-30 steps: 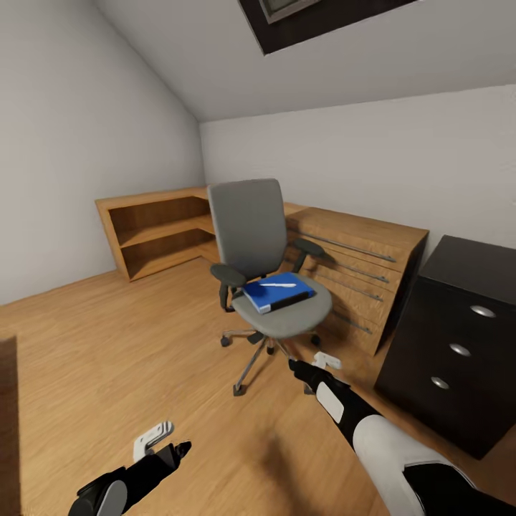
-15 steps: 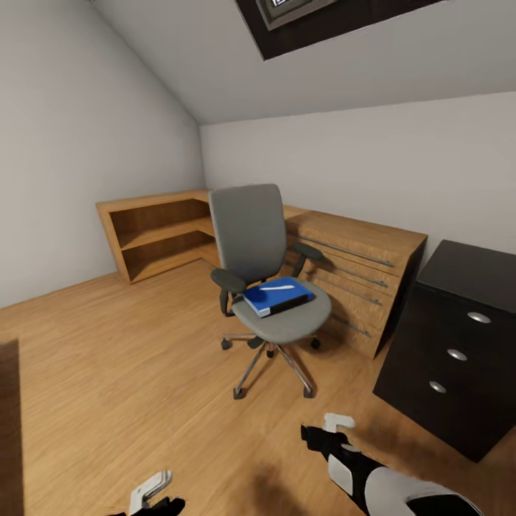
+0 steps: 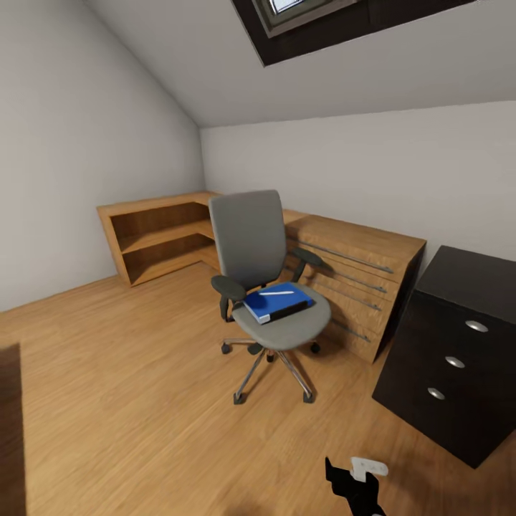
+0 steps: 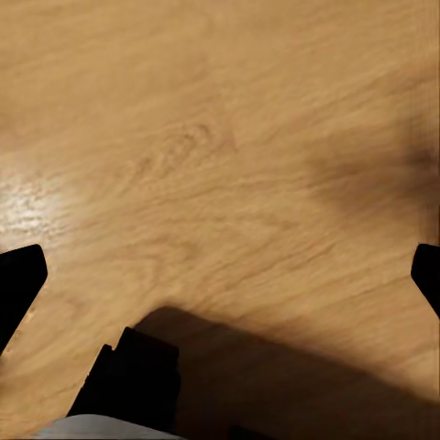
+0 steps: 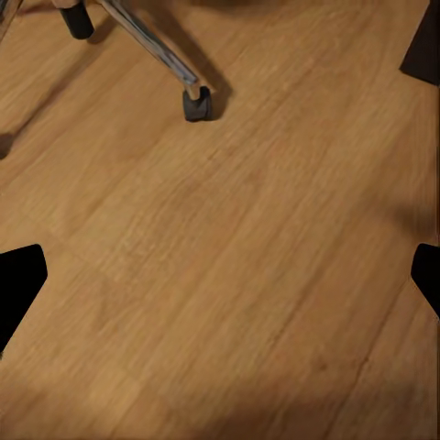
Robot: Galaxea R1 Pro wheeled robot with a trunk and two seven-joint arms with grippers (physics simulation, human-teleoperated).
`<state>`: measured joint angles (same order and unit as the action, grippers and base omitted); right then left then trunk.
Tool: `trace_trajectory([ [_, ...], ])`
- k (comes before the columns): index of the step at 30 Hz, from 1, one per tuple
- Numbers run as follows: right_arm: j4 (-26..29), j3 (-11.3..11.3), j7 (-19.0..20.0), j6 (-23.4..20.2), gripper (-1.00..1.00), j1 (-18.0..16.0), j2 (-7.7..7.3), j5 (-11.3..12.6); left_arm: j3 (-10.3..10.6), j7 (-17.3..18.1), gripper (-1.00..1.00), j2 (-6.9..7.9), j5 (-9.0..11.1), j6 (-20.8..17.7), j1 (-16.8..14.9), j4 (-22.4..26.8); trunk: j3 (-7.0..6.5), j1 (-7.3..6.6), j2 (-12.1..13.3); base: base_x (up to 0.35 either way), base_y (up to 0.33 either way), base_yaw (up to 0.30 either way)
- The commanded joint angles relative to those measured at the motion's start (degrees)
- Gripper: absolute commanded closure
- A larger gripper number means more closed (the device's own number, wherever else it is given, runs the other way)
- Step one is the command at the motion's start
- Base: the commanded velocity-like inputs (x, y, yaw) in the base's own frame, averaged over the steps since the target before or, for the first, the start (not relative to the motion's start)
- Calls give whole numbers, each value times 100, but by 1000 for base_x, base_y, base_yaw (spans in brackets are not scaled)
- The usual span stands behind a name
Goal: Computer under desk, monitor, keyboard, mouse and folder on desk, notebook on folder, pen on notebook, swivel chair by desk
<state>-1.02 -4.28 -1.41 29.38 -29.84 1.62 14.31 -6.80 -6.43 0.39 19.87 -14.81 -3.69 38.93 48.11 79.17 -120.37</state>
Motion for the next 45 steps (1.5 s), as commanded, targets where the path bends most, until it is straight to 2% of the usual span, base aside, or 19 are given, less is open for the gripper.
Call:
trace_trajectory([
  [1,-11,-46,-15,46,-100,-3,3,37,7,-29,-100,-9,-26,66,-1,-74,-13,-24,39,0,0,0],
  [5,-12,-35,-17,84,-100,3,-8,69,17,-31,-100,-40,-359,526,-1,-295,-85,-111,200,0,0,0],
  [8,-1,-7,-17,88,-100,4,-37,364,20,-33,-100,-58,-704,731,-2,-445,-139,-177,320,0,0,0],
  [10,10,-3,-17,75,-100,5,-46,566,21,-30,-100,-62,-777,767,-4,-480,-175,-221,400,0,0,0],
  [15,32,2,-17,64,-100,5,-47,756,26,-22,-100,-58,-828,779,-8,-529,-265,-331,601,0,0,0],
  [19,46,3,-18,66,-100,5,-39,836,26,0,-100,-61,-848,788,-26,-843,-336,-419,761,0,0,0],
  [24,49,10,-17,93,-100,5,-40,855,26,12,-100,-112,-835,858,-123,-1041,-426,-529,962,0,0,0],
  [35,50,6,-9,152,-100,5,-48,863,21,19,-100,-138,-827,950,-141,-1079,-640,-770,1403,0,0,-38],
  [38,50,6,-8,154,-100,5,-48,863,21,19,-100,-154,-831,1063,-141,-1091,-710,-836,1523,0,0,-151],
  [45,45,-11,-1,155,-100,5,-26,834,30,19,-100,-215,-849,1736,-141,-1368,-880,-990,1804,0,0,-174],
])
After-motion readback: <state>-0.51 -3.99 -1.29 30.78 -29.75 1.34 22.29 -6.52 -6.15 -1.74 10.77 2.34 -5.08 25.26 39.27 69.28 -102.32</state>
